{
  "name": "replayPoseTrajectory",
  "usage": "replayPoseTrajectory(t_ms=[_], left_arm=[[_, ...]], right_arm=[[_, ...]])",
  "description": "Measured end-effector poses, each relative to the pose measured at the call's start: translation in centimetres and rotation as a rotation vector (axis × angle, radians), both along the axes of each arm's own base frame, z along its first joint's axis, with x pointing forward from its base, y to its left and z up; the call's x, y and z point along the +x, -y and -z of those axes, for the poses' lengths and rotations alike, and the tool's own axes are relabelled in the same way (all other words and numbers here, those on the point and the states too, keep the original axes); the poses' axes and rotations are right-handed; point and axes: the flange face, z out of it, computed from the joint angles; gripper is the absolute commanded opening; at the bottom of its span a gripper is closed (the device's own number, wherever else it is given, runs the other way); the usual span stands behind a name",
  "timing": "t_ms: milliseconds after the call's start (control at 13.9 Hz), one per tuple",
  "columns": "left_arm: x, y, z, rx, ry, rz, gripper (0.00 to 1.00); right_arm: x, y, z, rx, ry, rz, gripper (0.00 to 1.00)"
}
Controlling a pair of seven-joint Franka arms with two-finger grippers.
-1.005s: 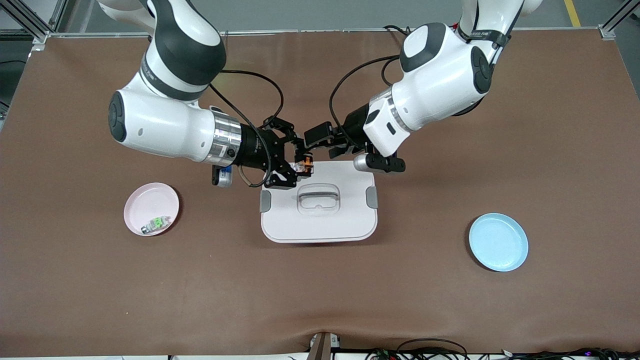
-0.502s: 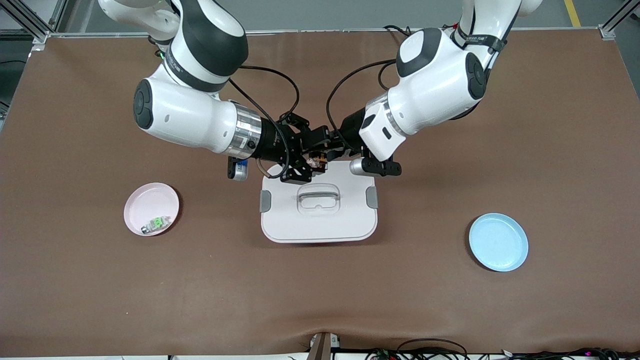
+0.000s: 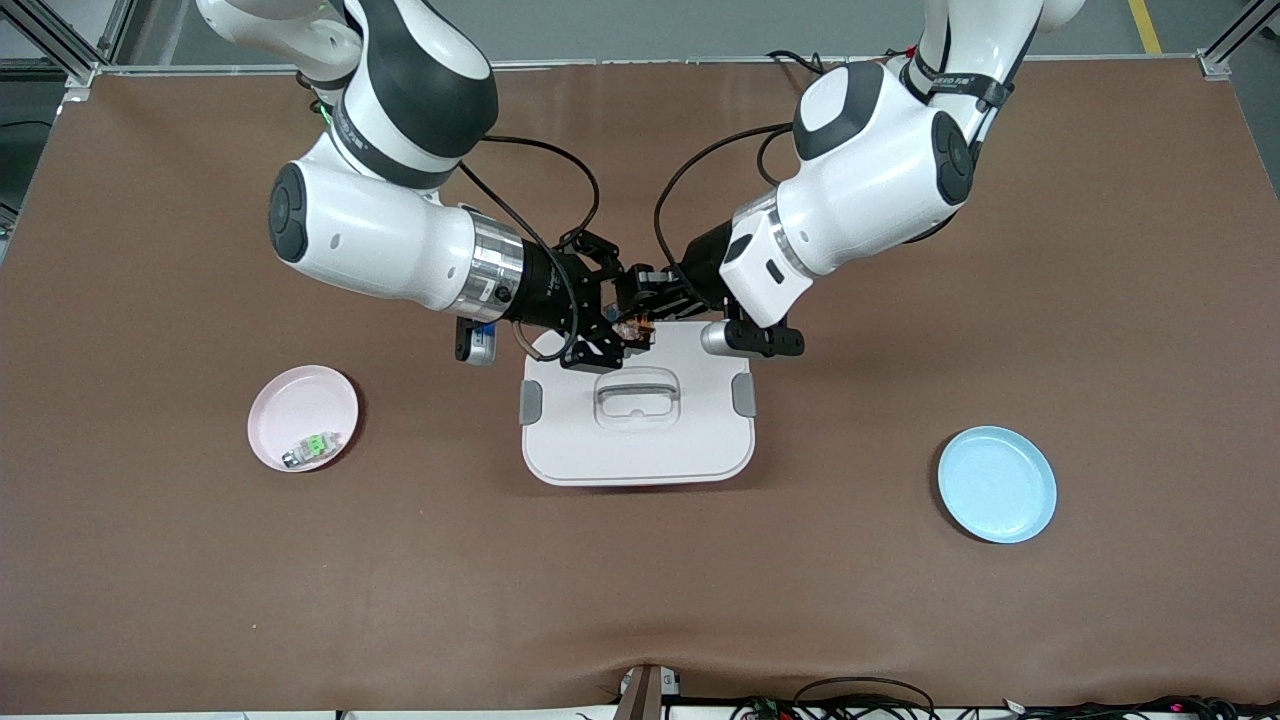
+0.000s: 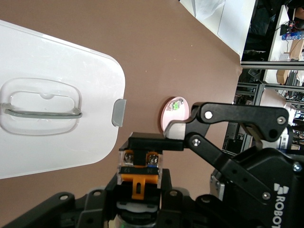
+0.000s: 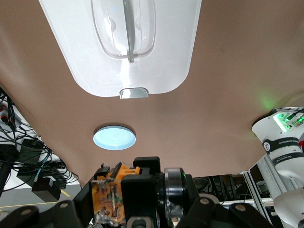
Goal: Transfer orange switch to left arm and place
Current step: 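Grasp the orange switch with the left gripper above the box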
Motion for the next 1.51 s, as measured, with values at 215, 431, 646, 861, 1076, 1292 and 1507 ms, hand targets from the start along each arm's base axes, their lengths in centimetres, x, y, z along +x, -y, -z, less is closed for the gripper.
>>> replayPoseTrajectory(t_ms=[215,431,646,861,1076,1292,1507], left_arm=[[0.00,0.00,0.03,0.000,0.000,0.000,0.05],[0.06,0.01,0.27,0.002,-0.003,0.001,0.05],[0.13,0.00,0.50,0.004,-0.004,0.001,0.05],[0.14,0.00,0.51,0.004,-0.004,0.001,0.05],[0.14,0.00,0.51,0.004,-0.004,0.001,0.05],[0.14,0.01,0.51,0.004,-0.004,0.001,0.05],[0.07,0.22,0.02,-0.003,0.001,0.001,0.05]], right_arm=[[0.01,-0.01,0.04,0.000,-0.001,0.001,0.00],[0.07,-0.05,0.31,-0.002,-0.005,0.002,0.00],[0.15,-0.08,0.54,-0.003,-0.008,0.004,0.02],[0.15,-0.09,0.56,-0.003,-0.008,0.004,0.29],[0.15,-0.08,0.56,-0.003,-0.008,0.004,0.31],[0.16,-0.08,0.56,-0.003,-0.008,0.004,1.00],[0.31,-0.19,1.02,-0.006,-0.008,0.008,1.00]])
